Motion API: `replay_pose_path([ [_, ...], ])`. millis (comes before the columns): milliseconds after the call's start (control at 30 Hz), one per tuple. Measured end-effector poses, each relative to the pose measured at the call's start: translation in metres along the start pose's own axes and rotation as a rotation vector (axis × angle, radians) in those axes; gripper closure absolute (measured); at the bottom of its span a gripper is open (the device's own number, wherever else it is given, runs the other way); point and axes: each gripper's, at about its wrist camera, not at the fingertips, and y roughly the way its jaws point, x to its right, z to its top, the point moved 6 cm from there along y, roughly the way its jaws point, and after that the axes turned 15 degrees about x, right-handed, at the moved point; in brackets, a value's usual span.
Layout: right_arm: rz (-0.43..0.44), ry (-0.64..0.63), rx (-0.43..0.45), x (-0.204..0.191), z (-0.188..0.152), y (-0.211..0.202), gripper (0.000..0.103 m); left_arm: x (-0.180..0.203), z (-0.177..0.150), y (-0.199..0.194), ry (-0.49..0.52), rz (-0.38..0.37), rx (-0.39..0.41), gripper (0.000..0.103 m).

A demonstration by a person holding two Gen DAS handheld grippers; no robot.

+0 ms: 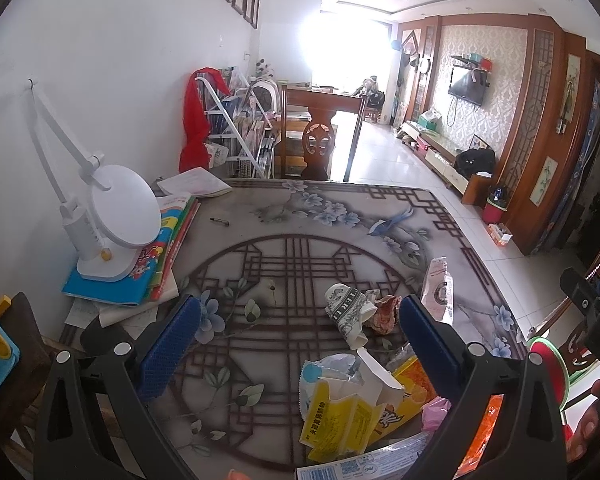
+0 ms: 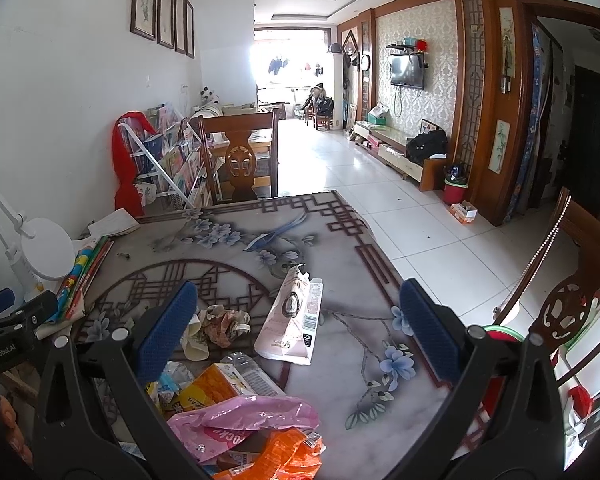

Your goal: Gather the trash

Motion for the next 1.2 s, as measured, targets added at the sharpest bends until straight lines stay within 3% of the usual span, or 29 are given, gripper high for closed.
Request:
replay_pose_path([
  [1200, -0.005, -0.007, -0.010, -0.0044, -0.0031, 0.0030, 0.003, 0.0031, -0.0008, -0.0052, 0.019, -0.008, 0.000, 0.008],
])
